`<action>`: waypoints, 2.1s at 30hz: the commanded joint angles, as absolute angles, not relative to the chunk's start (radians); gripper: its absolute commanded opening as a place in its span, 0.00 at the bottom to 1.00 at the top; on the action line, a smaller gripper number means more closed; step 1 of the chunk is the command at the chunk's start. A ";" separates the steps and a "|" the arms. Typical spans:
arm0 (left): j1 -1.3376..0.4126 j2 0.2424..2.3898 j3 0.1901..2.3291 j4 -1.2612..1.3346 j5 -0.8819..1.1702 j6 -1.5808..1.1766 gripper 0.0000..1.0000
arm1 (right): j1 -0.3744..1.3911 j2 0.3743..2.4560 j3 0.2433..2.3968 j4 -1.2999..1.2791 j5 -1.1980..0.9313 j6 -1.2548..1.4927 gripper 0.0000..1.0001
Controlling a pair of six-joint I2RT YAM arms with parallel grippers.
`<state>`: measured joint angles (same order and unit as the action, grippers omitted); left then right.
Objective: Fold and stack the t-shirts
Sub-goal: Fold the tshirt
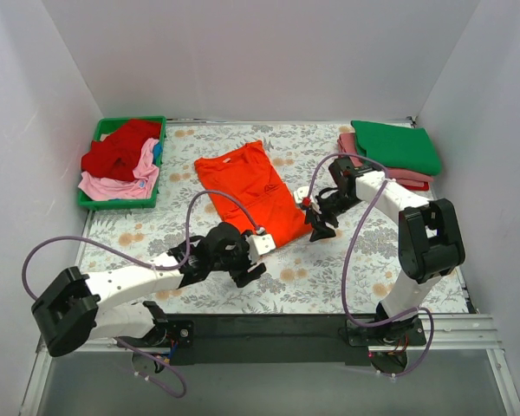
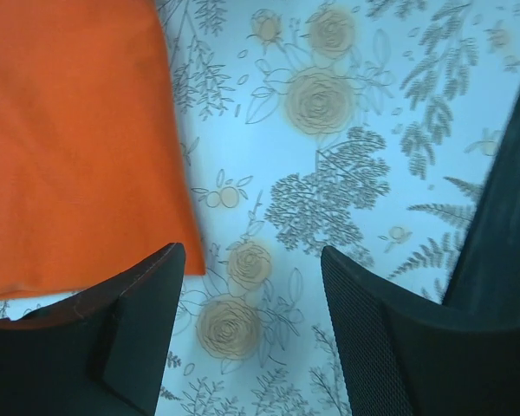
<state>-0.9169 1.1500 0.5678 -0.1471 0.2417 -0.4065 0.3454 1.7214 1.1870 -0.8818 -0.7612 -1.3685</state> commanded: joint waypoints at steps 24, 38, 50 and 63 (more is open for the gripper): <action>-0.939 1.474 0.568 0.063 -0.054 -0.356 0.39 | 0.376 1.689 1.092 -0.620 -0.650 -1.310 0.67; -0.939 1.437 0.554 0.026 0.029 -0.374 0.13 | 0.428 1.824 1.115 -0.565 -0.571 -1.285 0.58; -0.937 1.362 0.503 0.006 0.149 -0.370 0.00 | 0.437 1.819 1.043 -0.518 -0.534 -1.189 0.18; -0.939 1.266 0.554 -0.207 0.397 -0.388 0.00 | 0.440 1.541 0.816 -0.839 -0.621 -1.301 0.01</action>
